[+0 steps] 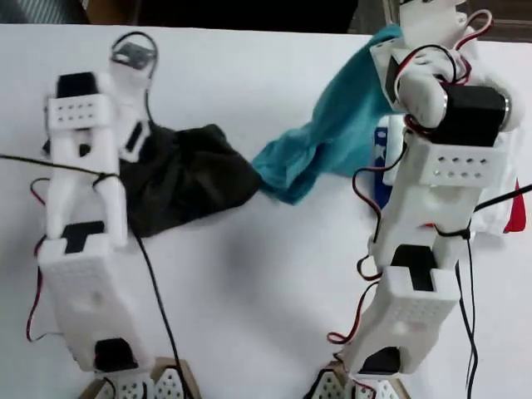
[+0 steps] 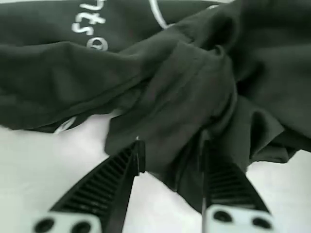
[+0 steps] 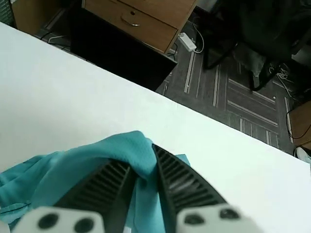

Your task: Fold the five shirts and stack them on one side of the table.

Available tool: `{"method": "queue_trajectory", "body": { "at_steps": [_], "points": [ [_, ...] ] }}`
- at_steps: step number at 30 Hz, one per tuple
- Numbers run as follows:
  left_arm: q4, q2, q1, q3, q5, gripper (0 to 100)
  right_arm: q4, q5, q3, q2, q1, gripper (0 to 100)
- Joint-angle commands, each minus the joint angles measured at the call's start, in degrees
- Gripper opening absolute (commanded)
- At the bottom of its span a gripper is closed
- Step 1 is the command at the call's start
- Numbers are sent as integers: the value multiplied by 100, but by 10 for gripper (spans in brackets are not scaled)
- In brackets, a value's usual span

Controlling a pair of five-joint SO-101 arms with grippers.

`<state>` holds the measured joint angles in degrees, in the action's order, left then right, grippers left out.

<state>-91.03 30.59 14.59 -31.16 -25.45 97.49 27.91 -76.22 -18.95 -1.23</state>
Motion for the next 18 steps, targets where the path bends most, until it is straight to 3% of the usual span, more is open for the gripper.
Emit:
{"method": "queue_trajectory", "body": {
  "at_steps": [1,8,12,13,18],
  "points": [
    [79,299,-193,-22,9,230,13,97,62,356,57,21],
    [-26,1538,158,-426,-316,226,13,97,53,418,48,21],
    [-536,1996,527,-1095,-897,87,13,97,70,514,22,21],
    [-598,2084,686,-1288,-967,28,13,97,70,523,22,21],
    [-598,2453,1908,-2369,-1020,28,13,97,70,523,22,21]
  ]
}}
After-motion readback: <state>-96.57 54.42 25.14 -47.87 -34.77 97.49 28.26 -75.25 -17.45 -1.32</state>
